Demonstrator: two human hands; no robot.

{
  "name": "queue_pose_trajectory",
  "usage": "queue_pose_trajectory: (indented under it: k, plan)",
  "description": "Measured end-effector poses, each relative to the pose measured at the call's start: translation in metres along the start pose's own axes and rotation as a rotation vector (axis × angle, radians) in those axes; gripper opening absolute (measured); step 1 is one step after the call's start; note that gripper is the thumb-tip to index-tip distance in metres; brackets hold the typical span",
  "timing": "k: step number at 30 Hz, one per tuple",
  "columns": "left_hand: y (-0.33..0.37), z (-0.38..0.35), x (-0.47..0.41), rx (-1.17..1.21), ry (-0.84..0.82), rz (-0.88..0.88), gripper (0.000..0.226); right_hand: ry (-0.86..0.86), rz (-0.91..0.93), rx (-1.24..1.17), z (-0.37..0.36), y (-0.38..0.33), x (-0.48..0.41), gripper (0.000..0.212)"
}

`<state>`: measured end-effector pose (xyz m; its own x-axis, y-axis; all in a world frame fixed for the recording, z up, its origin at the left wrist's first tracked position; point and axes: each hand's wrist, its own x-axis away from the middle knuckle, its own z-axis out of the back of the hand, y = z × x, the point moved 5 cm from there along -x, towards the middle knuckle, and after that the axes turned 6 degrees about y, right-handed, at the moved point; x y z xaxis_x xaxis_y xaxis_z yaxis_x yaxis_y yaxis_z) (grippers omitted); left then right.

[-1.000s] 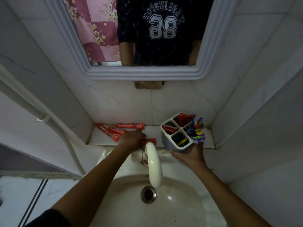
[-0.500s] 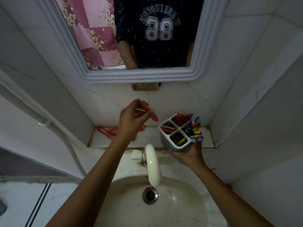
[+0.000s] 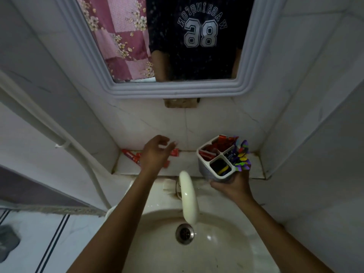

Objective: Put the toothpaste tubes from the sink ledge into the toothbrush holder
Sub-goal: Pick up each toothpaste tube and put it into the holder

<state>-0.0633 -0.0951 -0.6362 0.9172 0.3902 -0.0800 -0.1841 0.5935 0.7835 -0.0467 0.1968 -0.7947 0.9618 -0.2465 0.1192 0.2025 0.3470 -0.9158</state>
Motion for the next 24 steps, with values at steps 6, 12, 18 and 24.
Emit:
queue_pose_trajectory:
  k: [6,12,18,24]
  plan:
    - [-0.085,-0.010,-0.002,-0.691,-0.163,-0.283,0.034,-0.044,-0.024,-0.033,0.000,-0.004,0.004,0.119]
    - [-0.065,-0.040,-0.021,-0.884,-0.446,-0.413,0.027,-0.023,0.023,-0.041,0.003,-0.015,0.005,0.119]
    - [-0.002,-0.014,-0.014,-0.581,-0.125,-0.477,0.035,-0.025,0.033,-0.019,0.002,-0.028,0.012,0.109]
    - [0.062,0.024,0.025,0.372,0.111,-0.267,0.035,-0.076,-0.004,-0.081,-0.002,-0.030,0.016,0.102]
